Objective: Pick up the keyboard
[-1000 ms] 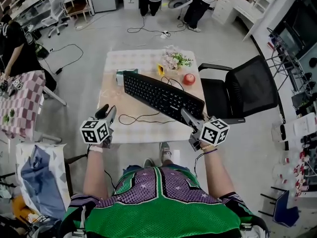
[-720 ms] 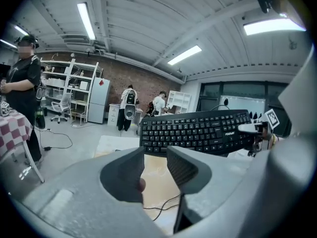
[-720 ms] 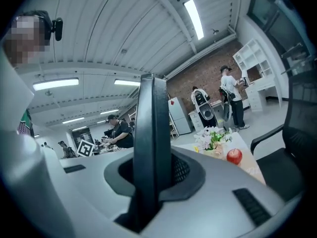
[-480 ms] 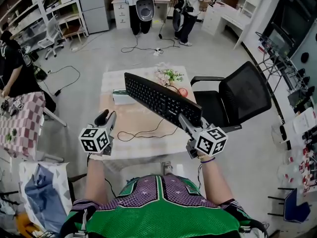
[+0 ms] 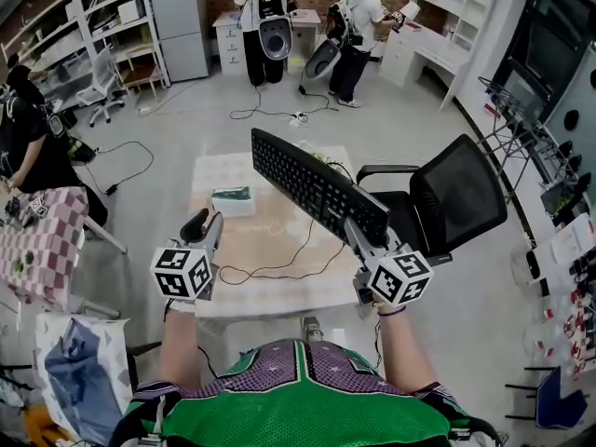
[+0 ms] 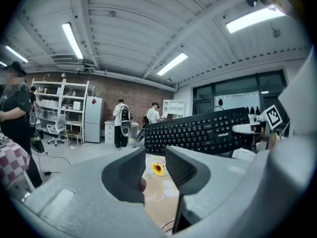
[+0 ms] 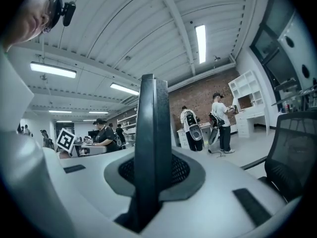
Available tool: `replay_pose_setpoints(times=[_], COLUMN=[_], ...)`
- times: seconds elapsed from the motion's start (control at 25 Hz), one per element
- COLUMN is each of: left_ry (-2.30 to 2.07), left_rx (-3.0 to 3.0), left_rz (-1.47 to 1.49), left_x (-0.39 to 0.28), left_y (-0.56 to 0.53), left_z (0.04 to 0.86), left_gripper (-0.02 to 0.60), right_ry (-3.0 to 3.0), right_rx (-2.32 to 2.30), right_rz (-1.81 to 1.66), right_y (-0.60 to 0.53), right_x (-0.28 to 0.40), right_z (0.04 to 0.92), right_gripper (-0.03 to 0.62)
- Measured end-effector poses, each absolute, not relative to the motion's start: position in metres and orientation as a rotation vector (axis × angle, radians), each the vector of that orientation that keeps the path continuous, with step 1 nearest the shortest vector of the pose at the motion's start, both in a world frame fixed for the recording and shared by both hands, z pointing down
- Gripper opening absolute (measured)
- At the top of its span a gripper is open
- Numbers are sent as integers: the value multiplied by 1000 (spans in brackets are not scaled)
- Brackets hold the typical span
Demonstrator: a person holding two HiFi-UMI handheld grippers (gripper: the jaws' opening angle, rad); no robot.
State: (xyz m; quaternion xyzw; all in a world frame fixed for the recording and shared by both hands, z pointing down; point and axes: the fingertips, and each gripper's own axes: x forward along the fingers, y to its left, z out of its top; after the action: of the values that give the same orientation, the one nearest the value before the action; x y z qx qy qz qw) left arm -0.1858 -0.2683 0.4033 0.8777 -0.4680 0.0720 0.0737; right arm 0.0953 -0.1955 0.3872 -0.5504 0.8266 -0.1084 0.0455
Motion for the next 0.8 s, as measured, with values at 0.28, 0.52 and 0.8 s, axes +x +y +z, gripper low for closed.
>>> replay_pose_setpoints(times=[0.28,0.52,0.8], left_ry=[-1510,-1580,-1595], left_rx=[2655,2659,2674], left_rz=[148,118,109], left_x=[-180,-174,-170], left_y=[-271,-274,-276], left_z=[371,356,352], left_gripper=[49,21,18], right_ry=[2518,2533,2564], right_rx=[-1660,-1638,-1630], right_rz=[-267,-225,-193], right_y=[-204,-211,-222], right_x=[103,109,111], right_z=[367,351,344], right_gripper=[74,74,74])
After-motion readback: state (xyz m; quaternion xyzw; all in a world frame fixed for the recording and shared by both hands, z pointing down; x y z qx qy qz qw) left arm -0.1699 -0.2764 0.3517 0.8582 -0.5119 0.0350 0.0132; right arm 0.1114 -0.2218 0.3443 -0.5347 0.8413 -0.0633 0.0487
